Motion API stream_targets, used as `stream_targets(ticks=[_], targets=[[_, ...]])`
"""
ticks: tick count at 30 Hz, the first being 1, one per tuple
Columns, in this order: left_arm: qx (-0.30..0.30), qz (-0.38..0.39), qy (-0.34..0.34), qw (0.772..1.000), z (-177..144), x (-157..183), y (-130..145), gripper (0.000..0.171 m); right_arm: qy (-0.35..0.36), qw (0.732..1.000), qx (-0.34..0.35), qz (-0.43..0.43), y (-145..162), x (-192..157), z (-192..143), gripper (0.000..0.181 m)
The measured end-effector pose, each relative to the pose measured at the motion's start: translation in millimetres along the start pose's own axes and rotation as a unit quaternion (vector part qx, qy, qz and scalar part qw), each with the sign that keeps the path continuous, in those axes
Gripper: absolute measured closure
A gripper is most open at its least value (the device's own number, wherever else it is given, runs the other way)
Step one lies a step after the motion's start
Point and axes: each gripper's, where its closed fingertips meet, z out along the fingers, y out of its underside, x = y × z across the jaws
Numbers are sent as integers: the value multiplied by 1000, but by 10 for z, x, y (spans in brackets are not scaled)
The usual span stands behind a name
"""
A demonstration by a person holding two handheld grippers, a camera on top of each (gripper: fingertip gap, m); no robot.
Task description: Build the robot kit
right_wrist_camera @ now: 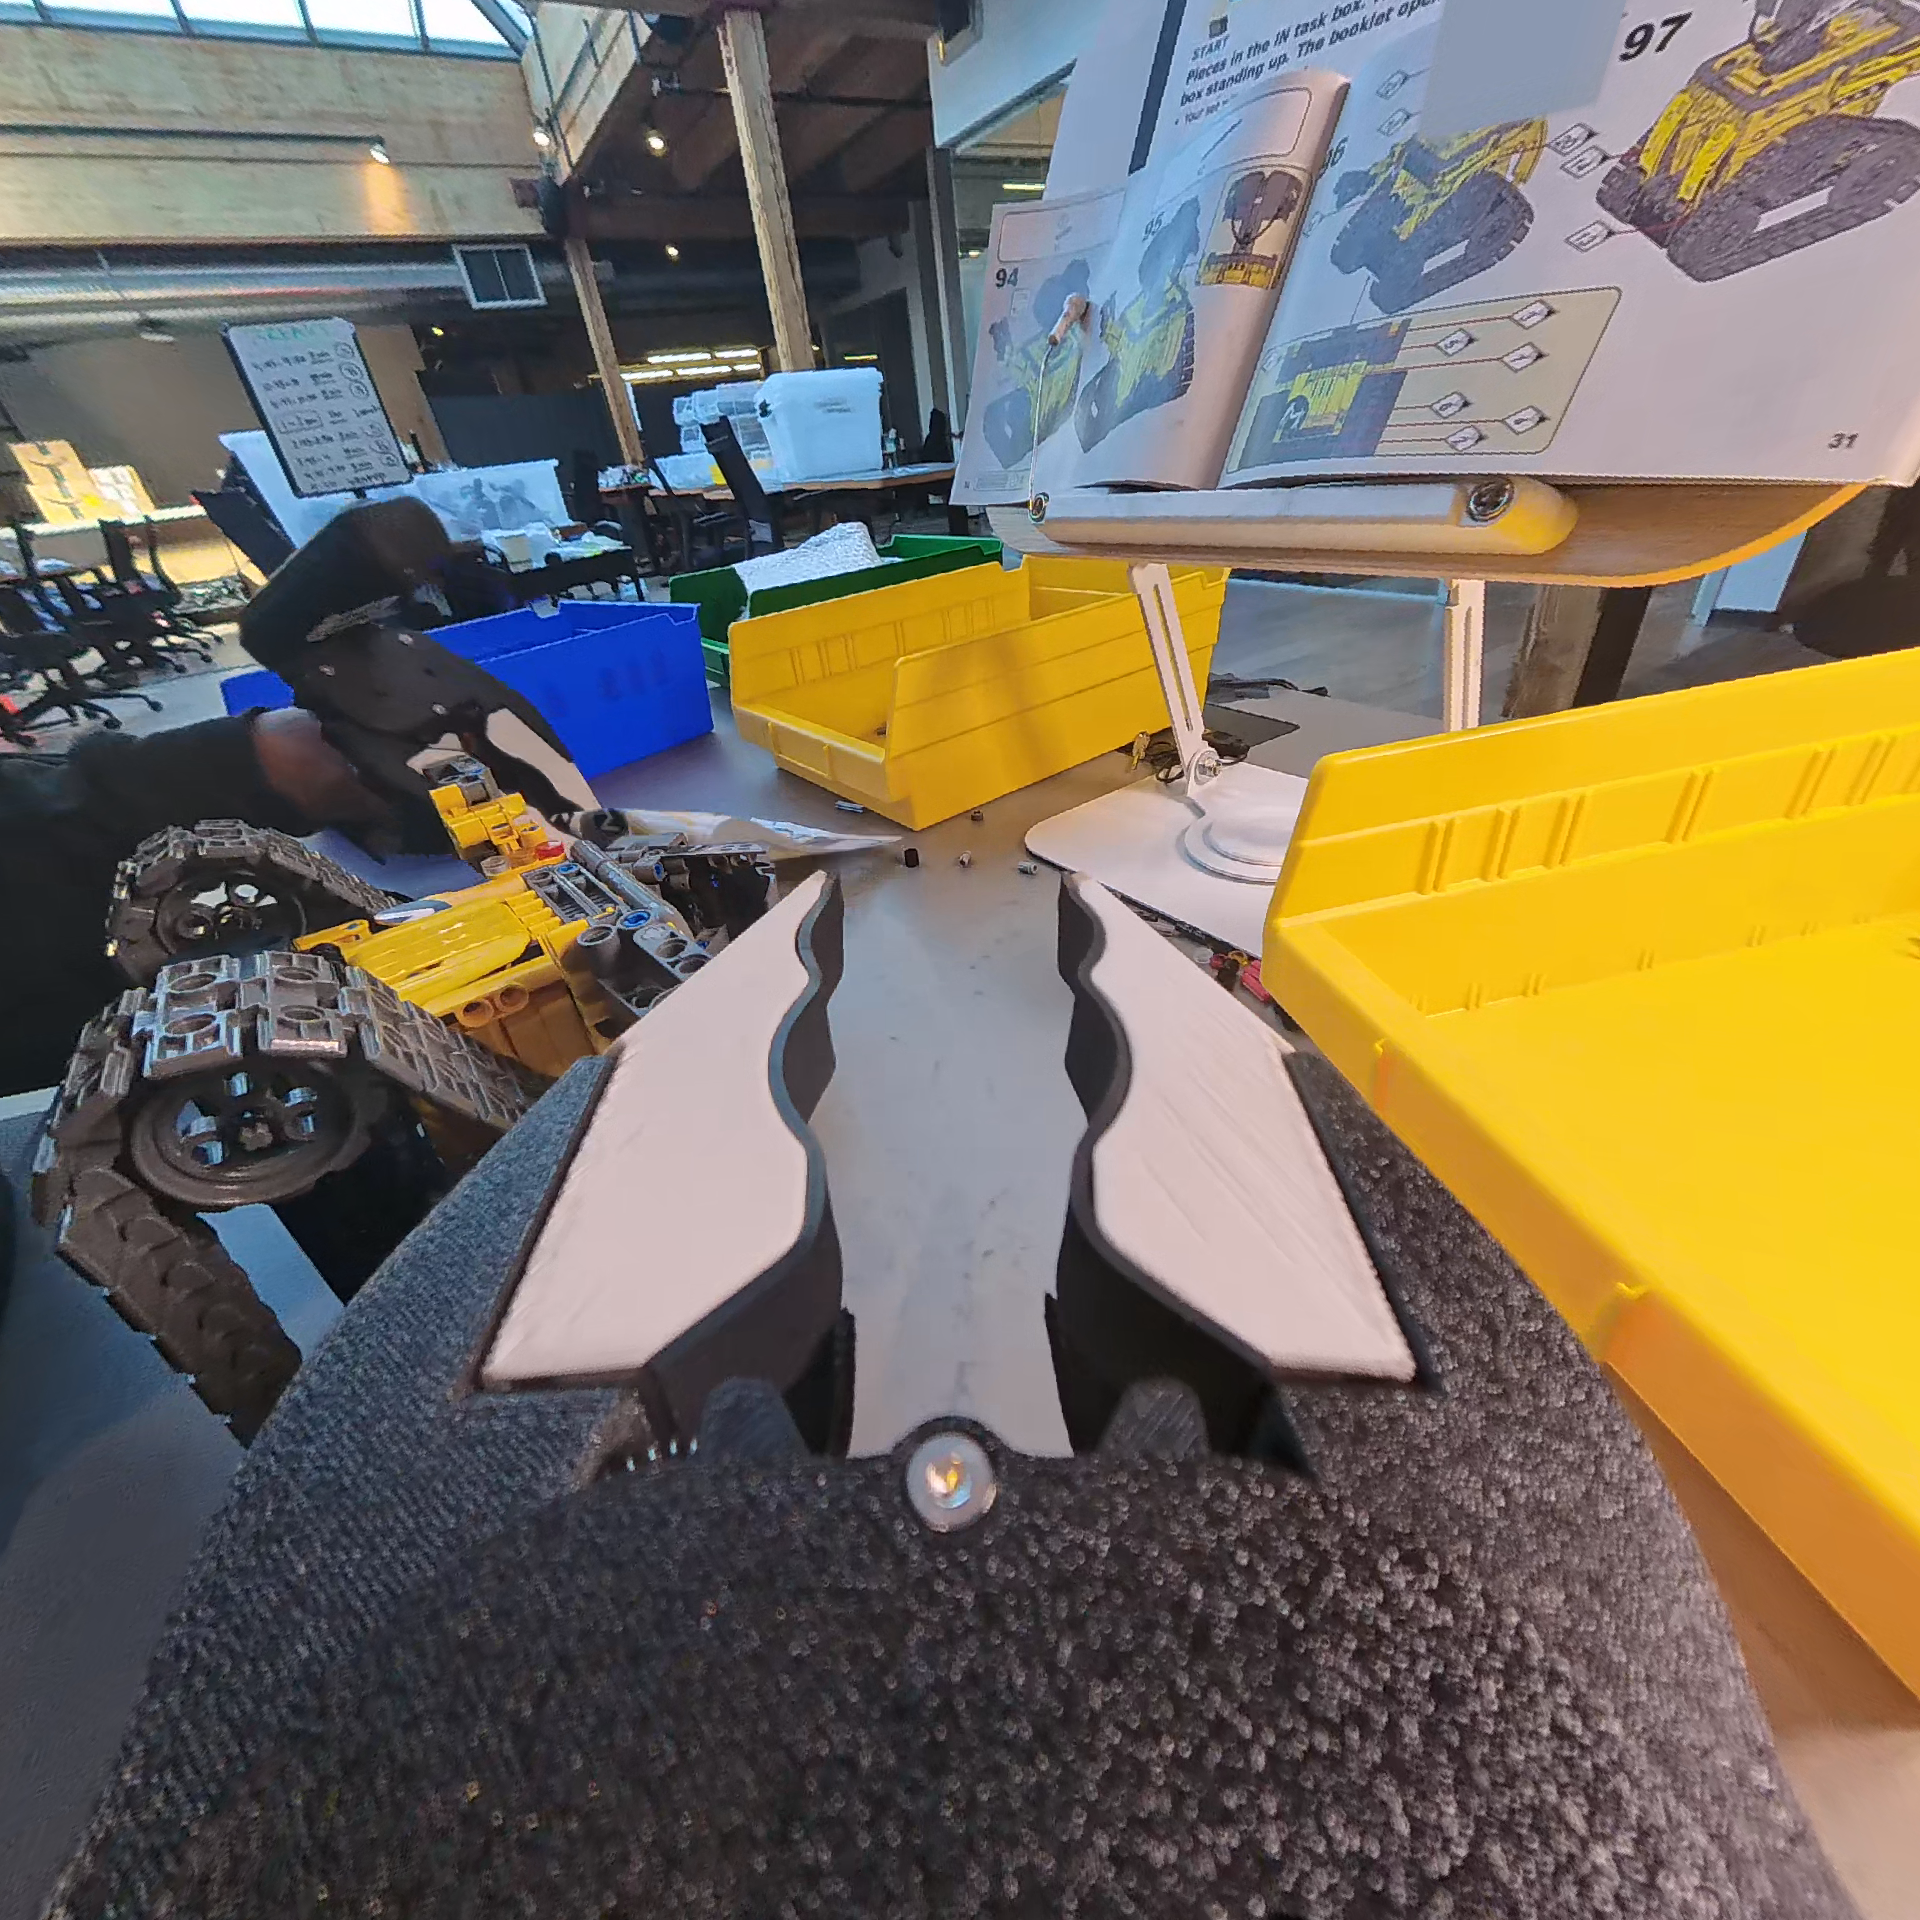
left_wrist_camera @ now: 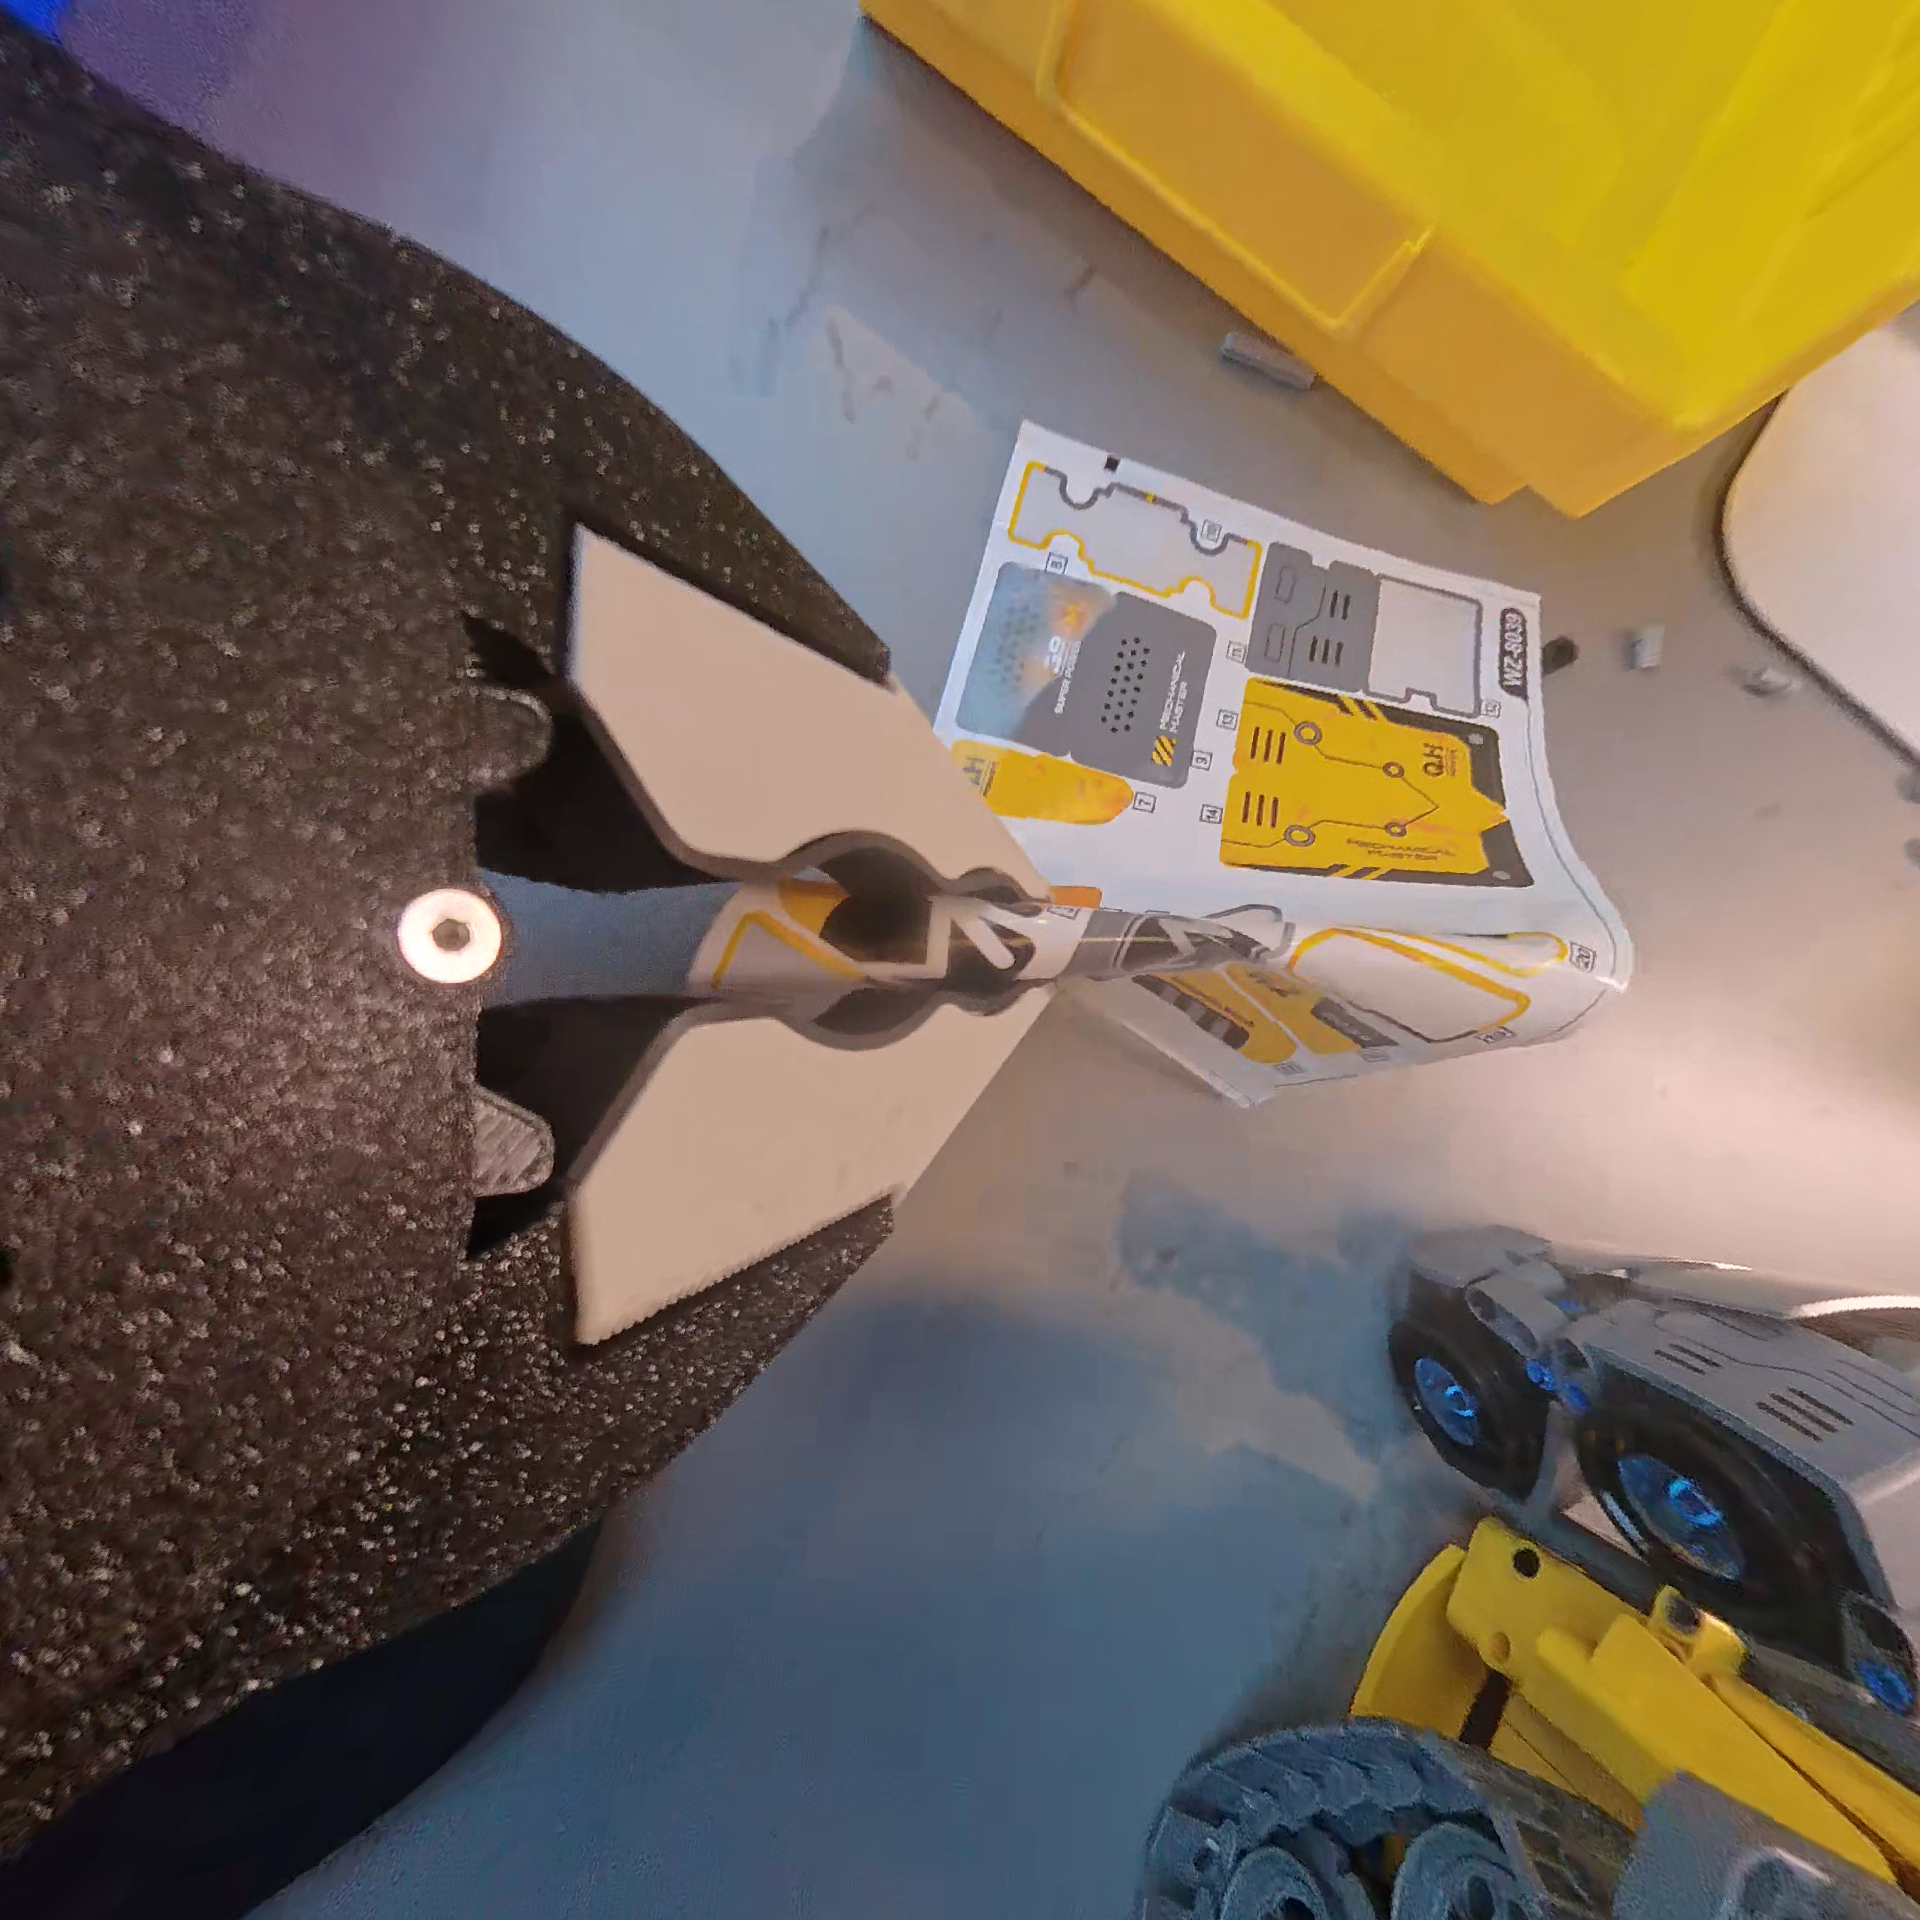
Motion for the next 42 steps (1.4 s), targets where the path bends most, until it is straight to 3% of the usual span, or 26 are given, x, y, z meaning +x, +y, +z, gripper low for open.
stream_targets(ticks=[10, 17, 21, 25, 29, 33, 34, 36, 38, 41, 42], targets=[[183, 27, -94, 978, -452, -127, -660, 162, 1, 1000, 1, 1, 6, 10, 12, 140], [234, 69, -121, 962, -500, -84, -1019, 162, -36, 999, -9, 15, -153, -72, 115, 139], [253, 102, -117, 955, -485, 12, -1285, 163, -82, 995, -62, -21, -373, -258, 320, 138], [278, 154, -133, 939, -441, 109, -1648, 163, -177, 978, -114, -14, -636, -676, 686, 136], [281, 238, -176, 913, -407, 187, -2000, 163, -229, 967, -111, 24, -866, -956, 1090, 130], [275, 278, -200, 898, -388, 224, -2072, 163, -224, 970, -93, 9, -920, -933, 1231, 161], [278, 278, -196, 899, -380, 239, -2063, 164, -209, 974, -87, 5, -912, -875, 1248, 160], [280, 271, -187, 902, -350, 258, -2044, 165, -181, 979, -94, -8, -825, -765, 1270, 141], [281, 275, -188, 900, -322, 275, -2030, 166, -200, 972, -119, -10, -695, -815, 1250, 138], [277, 290, -178, 898, -245, 347, -1992, 166, -235, 966, -104, -15, -676, -941, 1238, 149], [279, 288, -174, 900, -226, 360, -1980, 165, -240, 966, -94, -25, -682, -953, 1239, 165]])
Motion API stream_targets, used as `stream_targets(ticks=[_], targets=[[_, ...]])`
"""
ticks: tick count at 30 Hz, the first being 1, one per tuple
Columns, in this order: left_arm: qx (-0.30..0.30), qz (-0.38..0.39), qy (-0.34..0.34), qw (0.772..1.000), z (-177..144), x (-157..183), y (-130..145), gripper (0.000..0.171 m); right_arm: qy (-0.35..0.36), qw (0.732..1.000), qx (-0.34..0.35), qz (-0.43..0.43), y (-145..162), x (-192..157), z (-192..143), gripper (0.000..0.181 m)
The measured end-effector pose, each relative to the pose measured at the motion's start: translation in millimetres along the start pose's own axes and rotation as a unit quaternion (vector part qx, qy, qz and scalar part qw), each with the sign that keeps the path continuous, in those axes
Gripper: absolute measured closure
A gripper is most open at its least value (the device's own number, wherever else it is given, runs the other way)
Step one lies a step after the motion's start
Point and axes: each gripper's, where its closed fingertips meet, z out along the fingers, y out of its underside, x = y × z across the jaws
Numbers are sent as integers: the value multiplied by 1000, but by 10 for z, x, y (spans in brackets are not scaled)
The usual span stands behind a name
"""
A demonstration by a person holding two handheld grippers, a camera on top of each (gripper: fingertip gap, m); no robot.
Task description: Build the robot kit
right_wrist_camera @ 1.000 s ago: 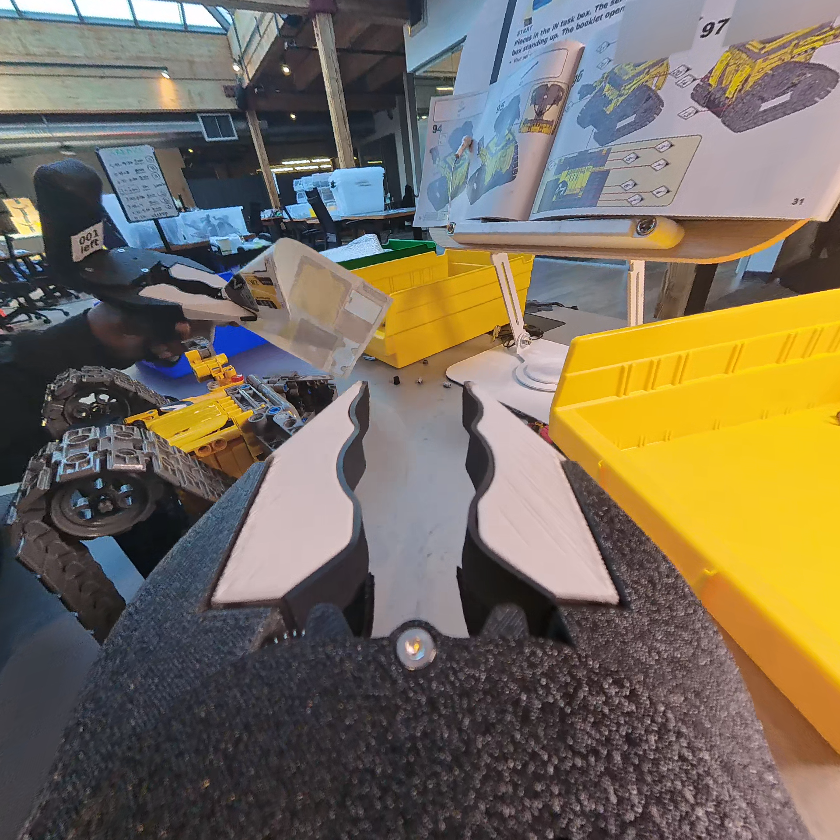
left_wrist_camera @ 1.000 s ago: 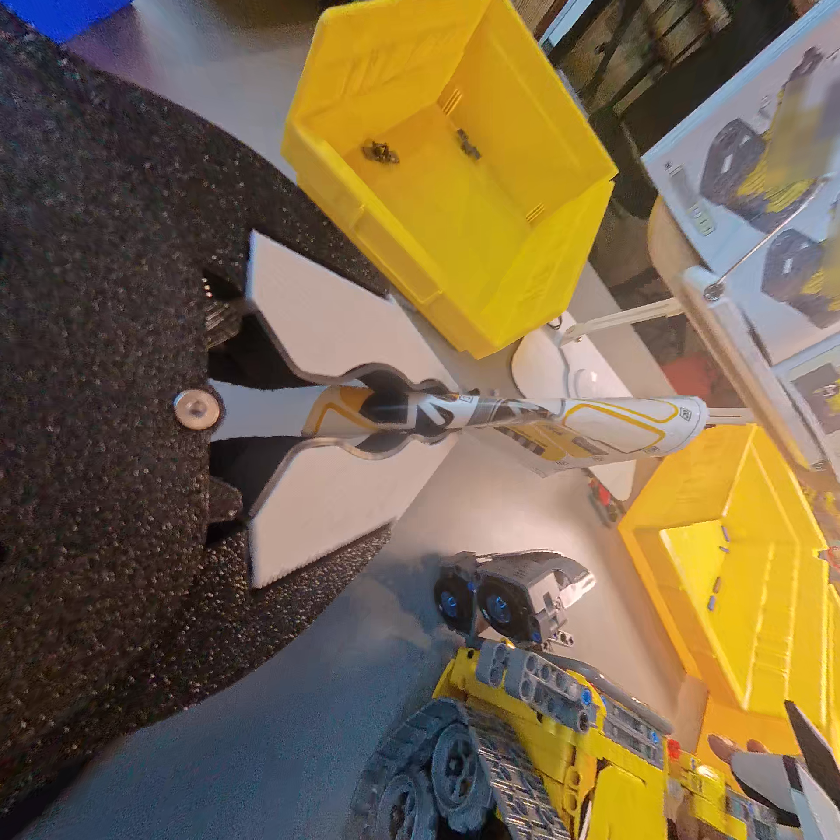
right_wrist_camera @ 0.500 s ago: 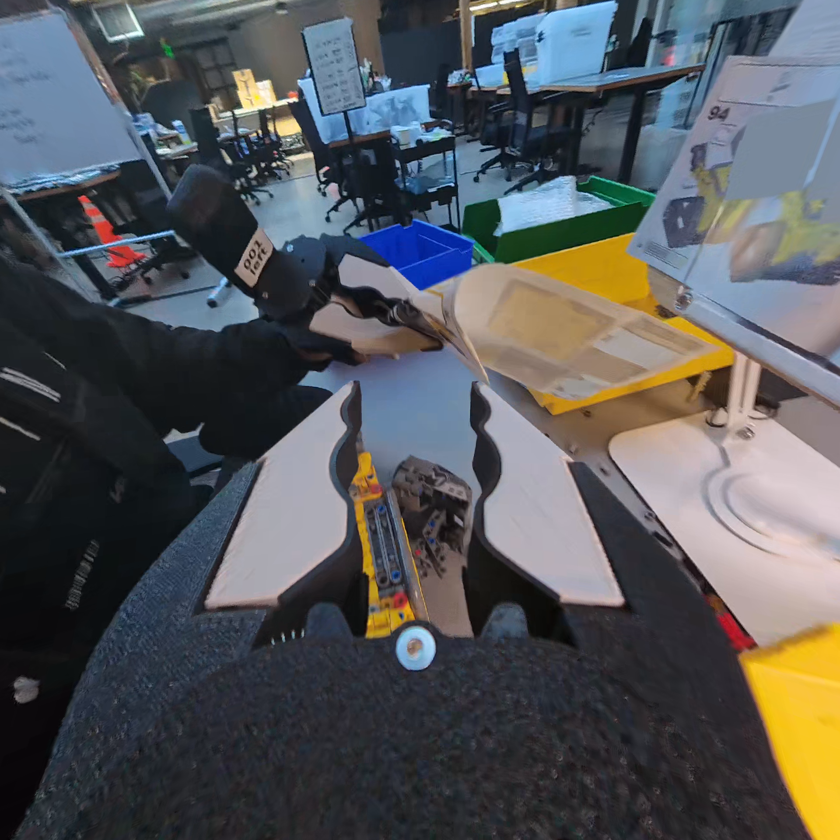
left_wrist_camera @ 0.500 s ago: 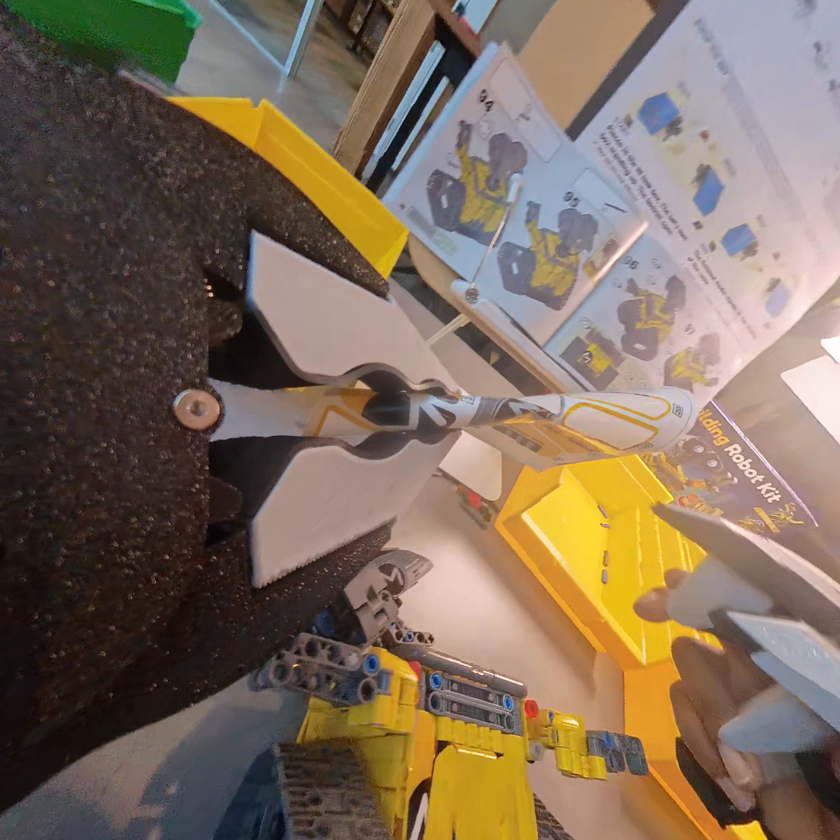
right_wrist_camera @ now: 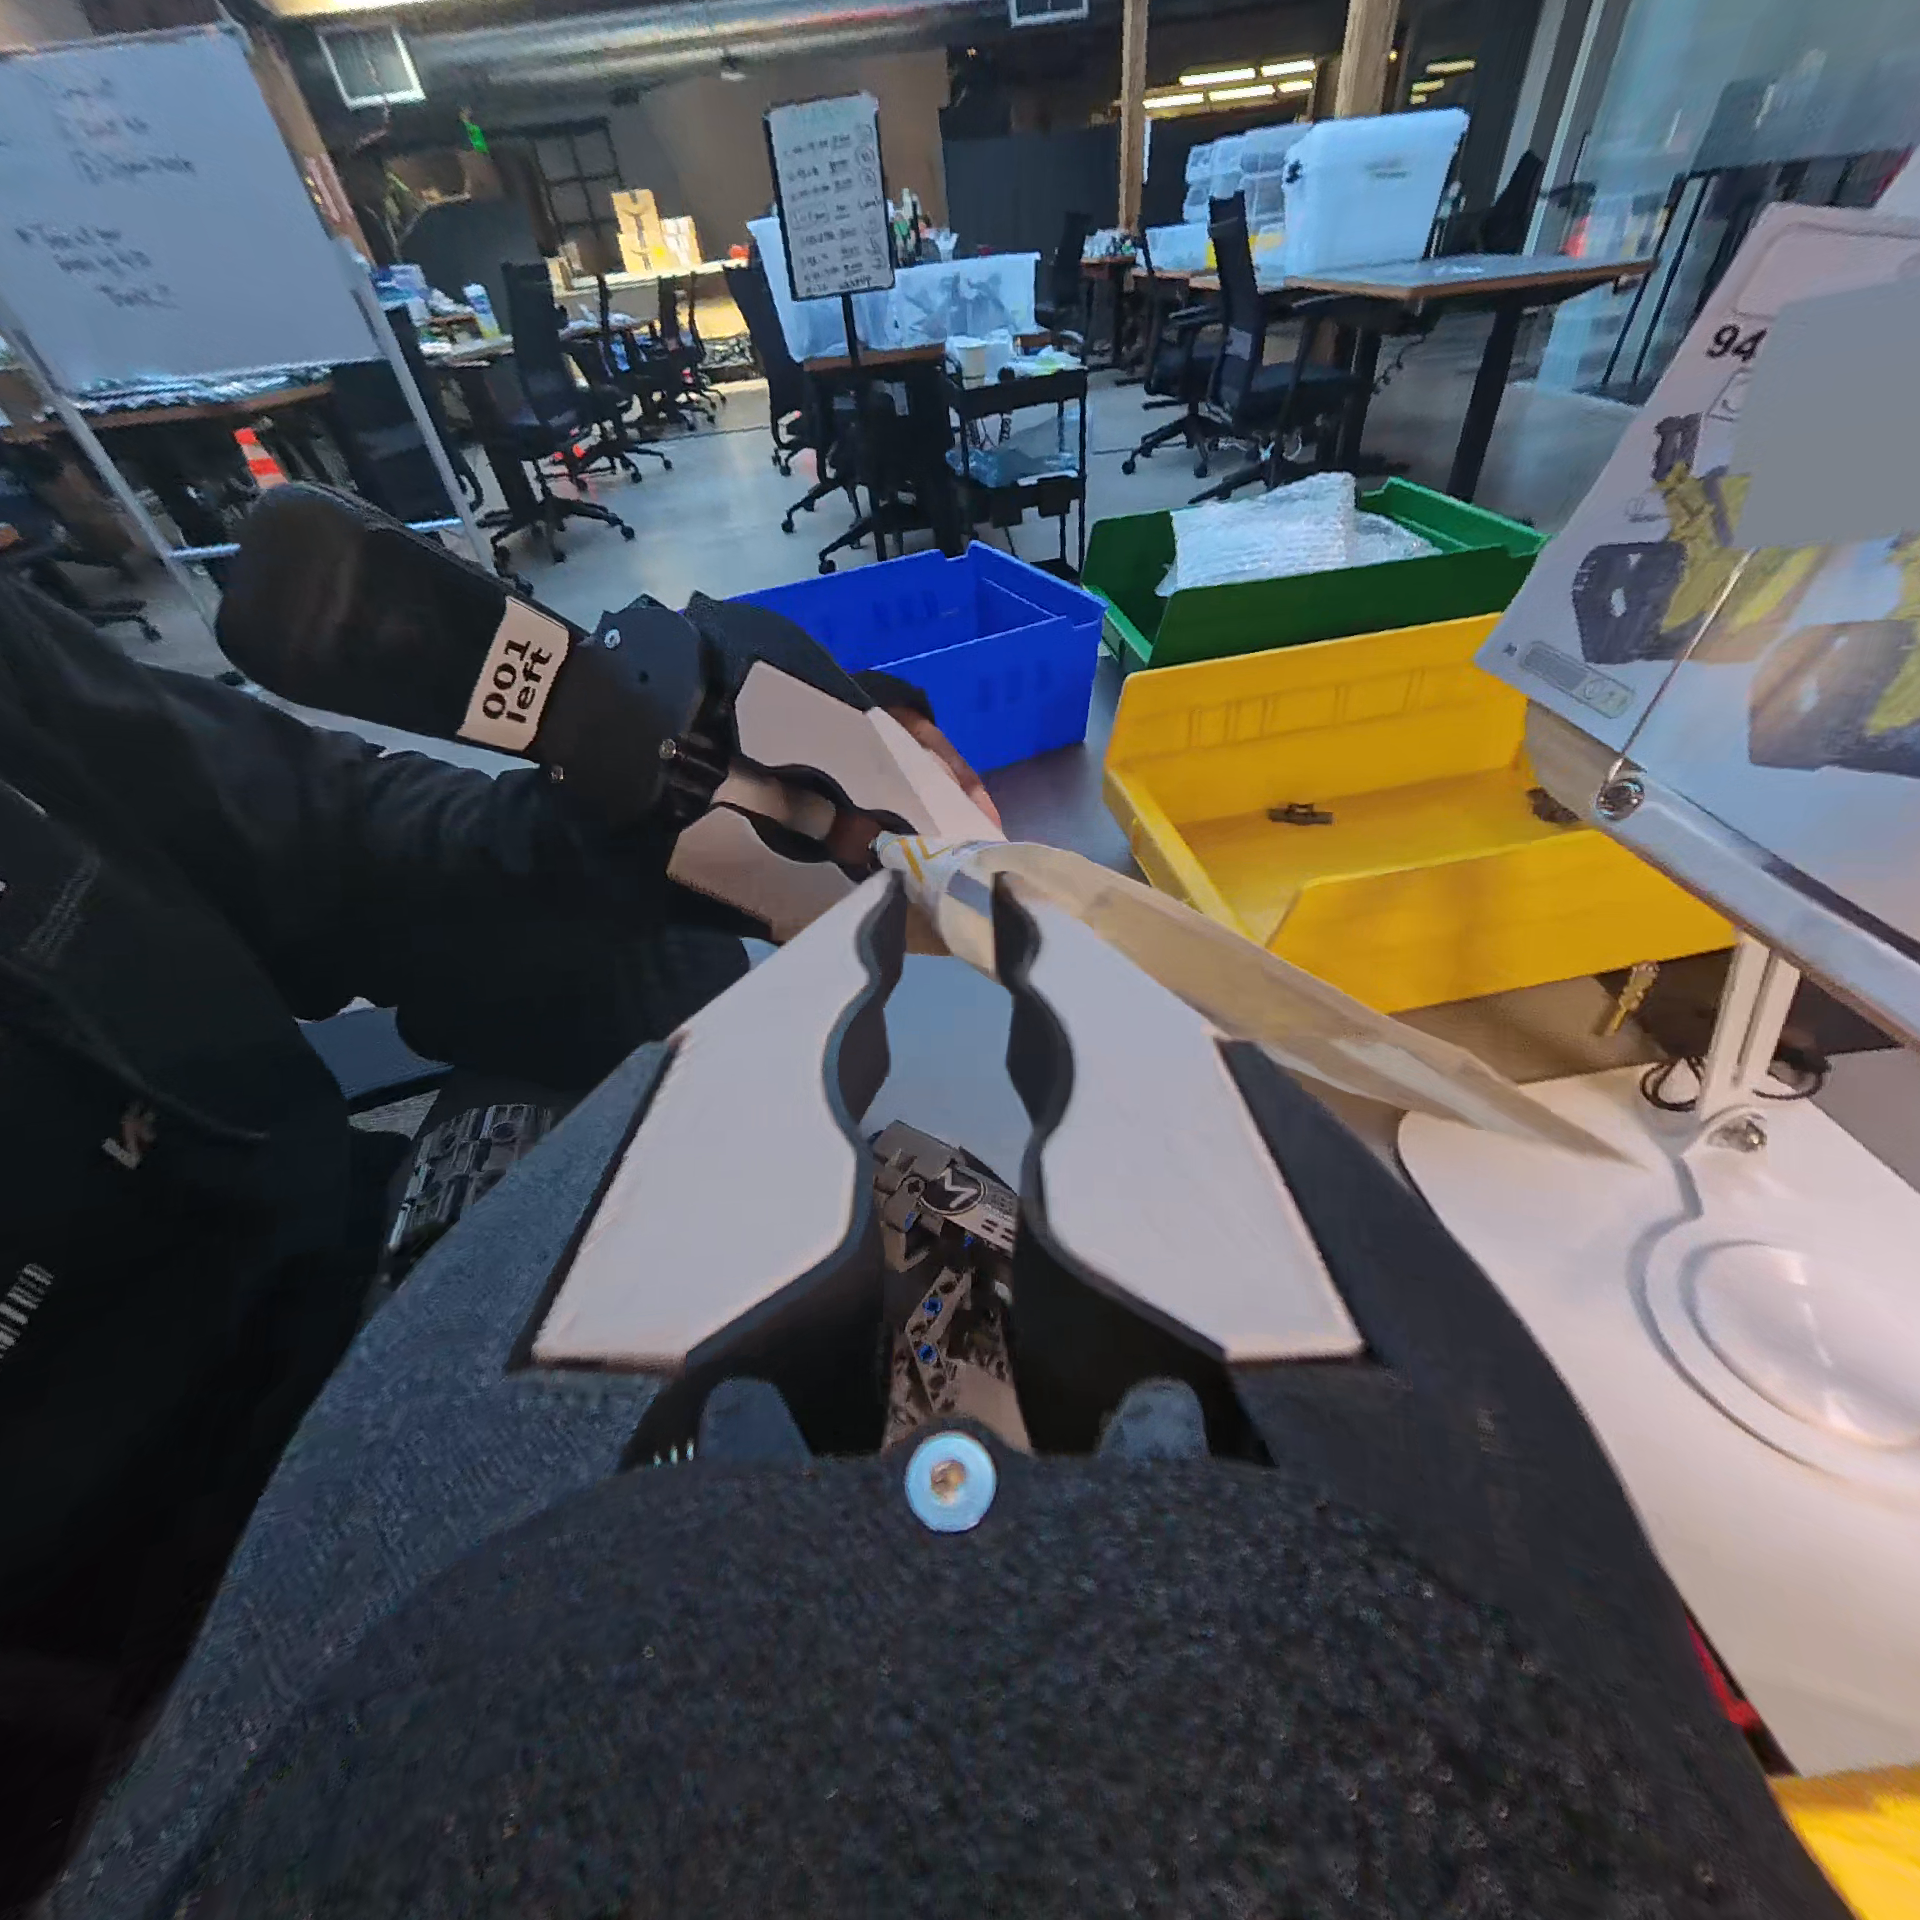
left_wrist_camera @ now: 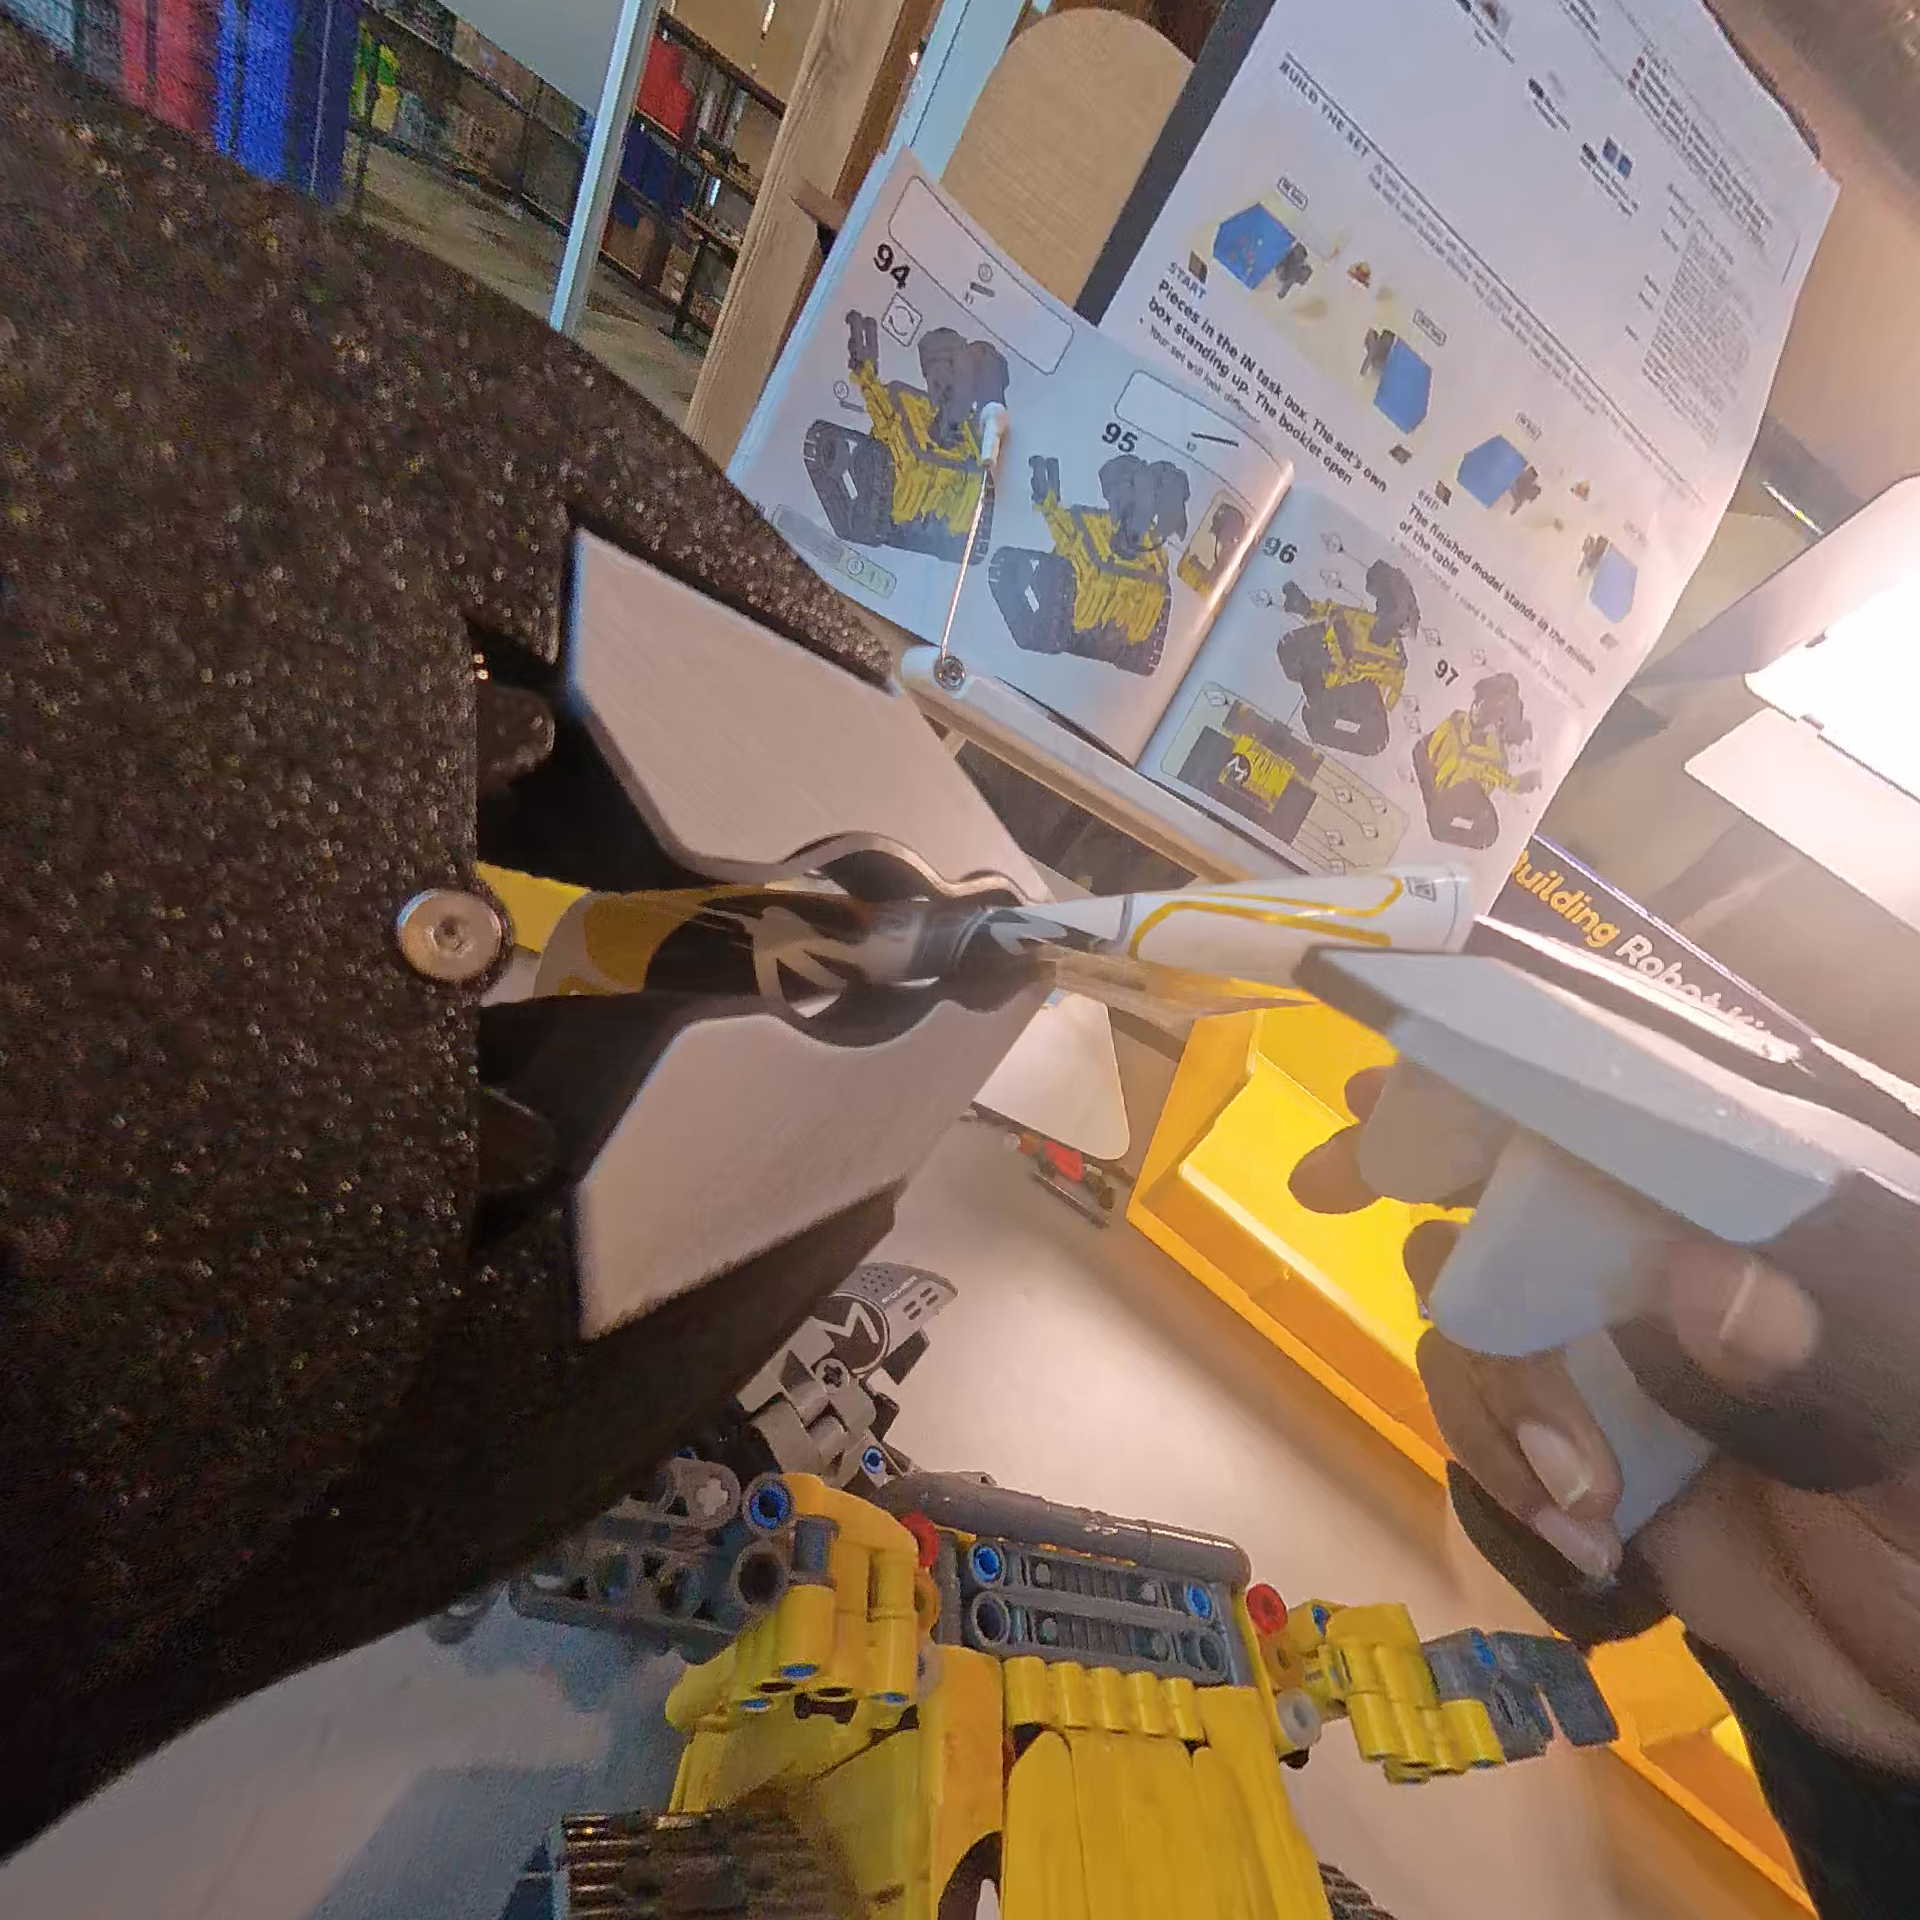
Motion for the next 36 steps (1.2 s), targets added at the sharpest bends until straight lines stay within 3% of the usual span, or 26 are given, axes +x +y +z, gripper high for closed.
stream_targets(ticks=[2, 4, 6, 8, 11, 12, 13, 16, 19, 23, 26, 28, 30, 32, 34, 36], targets=[[16, -45, 25, 999, -11, 41, -2, 149, -20, 999, 4, -38, 10, -67, -9, 181], [45, -147, 70, 986, -56, 32, -2, 121, -18, 995, 31, -89, -69, -98, -89, 181], [95, -305, 123, 940, -131, -78, -26, 98, -31, 988, 92, -120, -277, -189, -243, 181], [163, -462, 201, 849, -241, -194, -114, 89, -47, 974, 156, -159, -494, -330, -416, 181], [278, -580, 375, 668, -588, -229, -435, 96, -56, 960, 176, -210, -576, -492, -512, 181], [309, -589, 409, 625, -696, -244, -527, 101, -56, 962, 163, -210, -533, -486, -488, 181], [328, -585, 428, 606, -763, -231, -595, 107, -48, 966, 148, -208, -472, -435, -451, 181], [334, -568, 437, 613, -788, -163, -703, 106, -40, 978, 116, -166, -263, -253, -353, 181], [321, -586, 402, 626, -688, -206, -632, 106, -60, 984, 100, -138, -144, -247, -285, 181], [297, -605, 351, 650, -533, -214, -434, 139, -57, 994, 26, -84, 77, -155, -150, 181], [268, -588, 317, 694, -437, -172, -345, 166, -73, 997, 6, -13, 173, -118, -122, 181], [249, -556, 292, 737, -401, -128, -285, 171, -76, 997, -9, -23, 225, -124, -127, 181], [241, -521, 290, 766, -414, -69, -280, 171, -78, 996, -23, -42, 270, -151, -142, 181], [244, -495, 289, 782, -437, -29, -302, 171, -81, 995, -25, -47, 289, -162, -153, 181], [247, -477, 294, 790, -455, 12, -319, 171, -84, 996, -17, -31, 274, -157, -142, 162], [245, -464, 295, 799, -457, 49, -310, 171, -98, 995, 3, -5, 211, -178, -136, 155]])
